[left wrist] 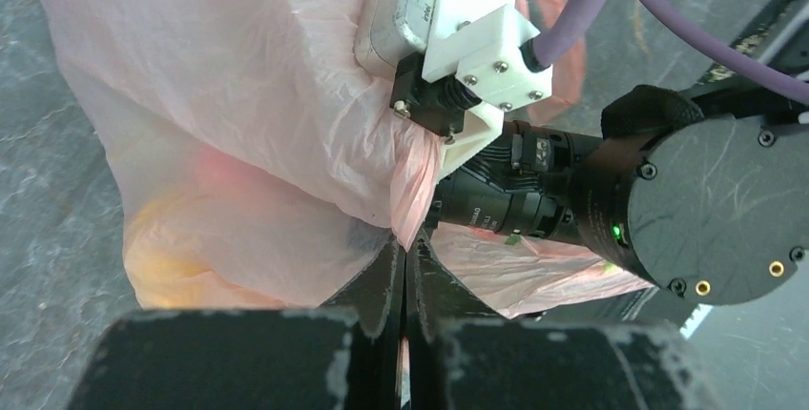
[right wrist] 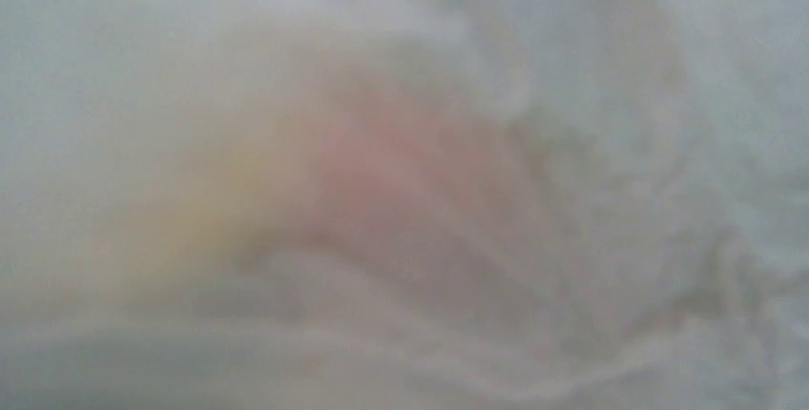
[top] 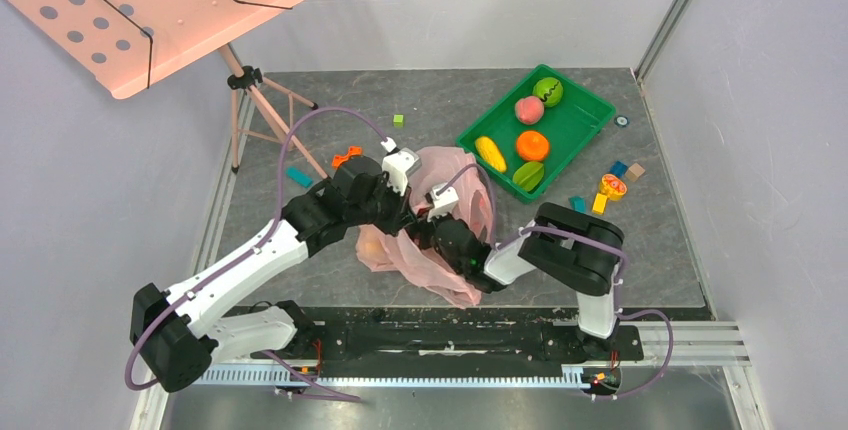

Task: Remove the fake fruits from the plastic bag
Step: Take out the fake fruit from the plastic bag.

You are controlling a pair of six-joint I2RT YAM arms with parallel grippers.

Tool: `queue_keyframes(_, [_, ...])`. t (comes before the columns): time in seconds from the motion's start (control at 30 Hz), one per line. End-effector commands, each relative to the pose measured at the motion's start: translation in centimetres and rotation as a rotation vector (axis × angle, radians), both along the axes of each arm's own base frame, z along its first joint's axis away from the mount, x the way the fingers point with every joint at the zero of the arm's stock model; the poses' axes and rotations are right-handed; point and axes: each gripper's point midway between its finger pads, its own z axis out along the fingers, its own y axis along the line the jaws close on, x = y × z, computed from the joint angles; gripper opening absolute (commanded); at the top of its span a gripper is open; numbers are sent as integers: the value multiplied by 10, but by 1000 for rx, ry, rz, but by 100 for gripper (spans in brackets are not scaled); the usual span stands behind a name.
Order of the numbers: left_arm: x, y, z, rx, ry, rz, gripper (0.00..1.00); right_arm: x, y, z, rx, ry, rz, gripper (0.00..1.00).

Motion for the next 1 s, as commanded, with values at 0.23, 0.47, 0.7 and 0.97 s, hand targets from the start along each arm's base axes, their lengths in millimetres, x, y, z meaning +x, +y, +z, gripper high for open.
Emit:
queue_keyframes(0.23, [22,37,-7,125,-49,161,2,-22,-21,55,119,-80,39,68])
queue_keyframes(0.47, [23,37,-3,116,-55,162,2,-33,-33,63,108,-87,65,68])
queue_keyframes(0.7, [21,36,-5,102,-52,163,2,-42,-48,77,83,-109,75,68])
queue_keyframes(0.97, [21,36,-6,91,-47,178,2,-55,-59,86,68,-106,119,69])
